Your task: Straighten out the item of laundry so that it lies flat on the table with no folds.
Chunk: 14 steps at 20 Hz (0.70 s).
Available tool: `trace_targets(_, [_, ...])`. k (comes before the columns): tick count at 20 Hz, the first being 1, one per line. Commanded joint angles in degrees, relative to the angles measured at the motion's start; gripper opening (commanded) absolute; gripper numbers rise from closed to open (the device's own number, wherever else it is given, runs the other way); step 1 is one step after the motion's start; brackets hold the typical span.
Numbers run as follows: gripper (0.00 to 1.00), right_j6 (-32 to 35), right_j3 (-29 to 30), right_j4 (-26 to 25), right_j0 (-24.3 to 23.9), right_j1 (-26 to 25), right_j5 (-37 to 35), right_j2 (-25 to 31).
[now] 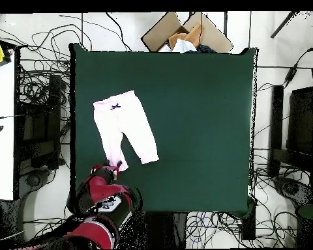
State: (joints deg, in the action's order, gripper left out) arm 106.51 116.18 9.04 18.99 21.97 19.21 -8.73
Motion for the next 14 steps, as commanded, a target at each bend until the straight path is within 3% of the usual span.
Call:
trace_targets(1, [1.0,9.9,-1.2,5.8,4.4,-2.2,-2.1,-2.0])
trace_targets(8, [1.0,8.4,-2.7,3.8,3.0,-0.9,-4.0,-2.2])
trace_targets(14, [1.0,7.9,-3.8,5.4,4.8,-1.8,-3.4,-5.0])
